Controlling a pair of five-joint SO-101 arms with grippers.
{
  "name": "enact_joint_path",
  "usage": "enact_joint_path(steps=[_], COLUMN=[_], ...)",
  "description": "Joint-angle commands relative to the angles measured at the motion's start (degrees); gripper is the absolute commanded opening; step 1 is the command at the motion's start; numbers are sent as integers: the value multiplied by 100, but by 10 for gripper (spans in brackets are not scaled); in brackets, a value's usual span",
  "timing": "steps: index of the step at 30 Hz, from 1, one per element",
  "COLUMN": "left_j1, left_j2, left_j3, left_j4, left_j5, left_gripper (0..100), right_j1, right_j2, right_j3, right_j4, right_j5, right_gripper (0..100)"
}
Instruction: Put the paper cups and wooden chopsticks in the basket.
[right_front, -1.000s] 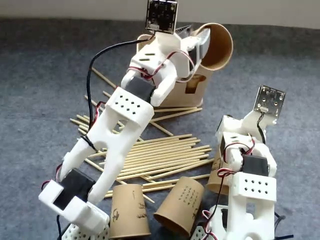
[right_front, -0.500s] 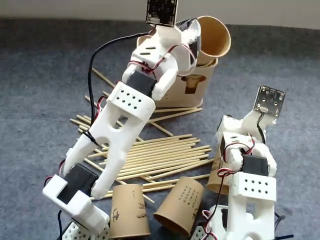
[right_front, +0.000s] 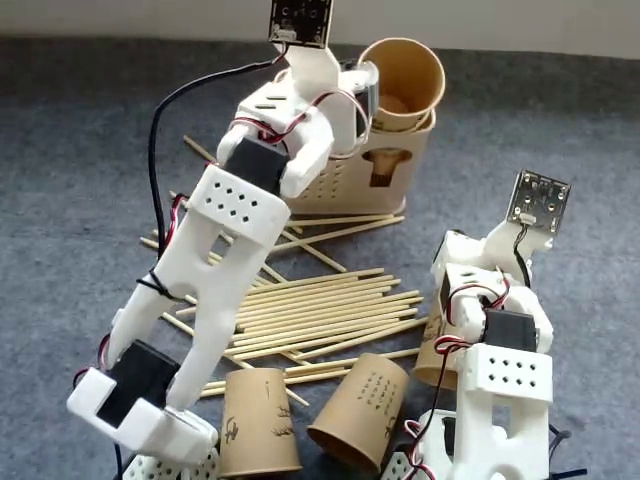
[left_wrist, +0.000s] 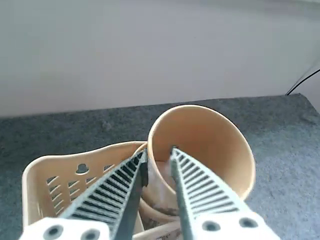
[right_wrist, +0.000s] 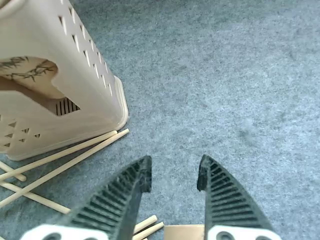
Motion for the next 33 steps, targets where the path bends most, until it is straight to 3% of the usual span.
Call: enact_joint_path(steps=[1,8,13,27,33], left_j1=[-75,-101,-22,259,646], left_j2=[-532,-725,-1305,-2712,-3011], left_j3=[-268,-259,-259,-251,-251], left_j4=[519,914,1960,4888,5978], left_j5=[0,-123,-1090,-2523,-3130], left_gripper=[203,185,185,185,189], right_j1=[66,66,75,242,409], right_j2=[-110,-110,-110,-110,-75], right_j3=[-84,-84,-84,-66,163], right_j4=[-136,-136,-136,-163,-743], right_j5=[9,9,9,9,9], right_gripper=[159,159,159,159,159])
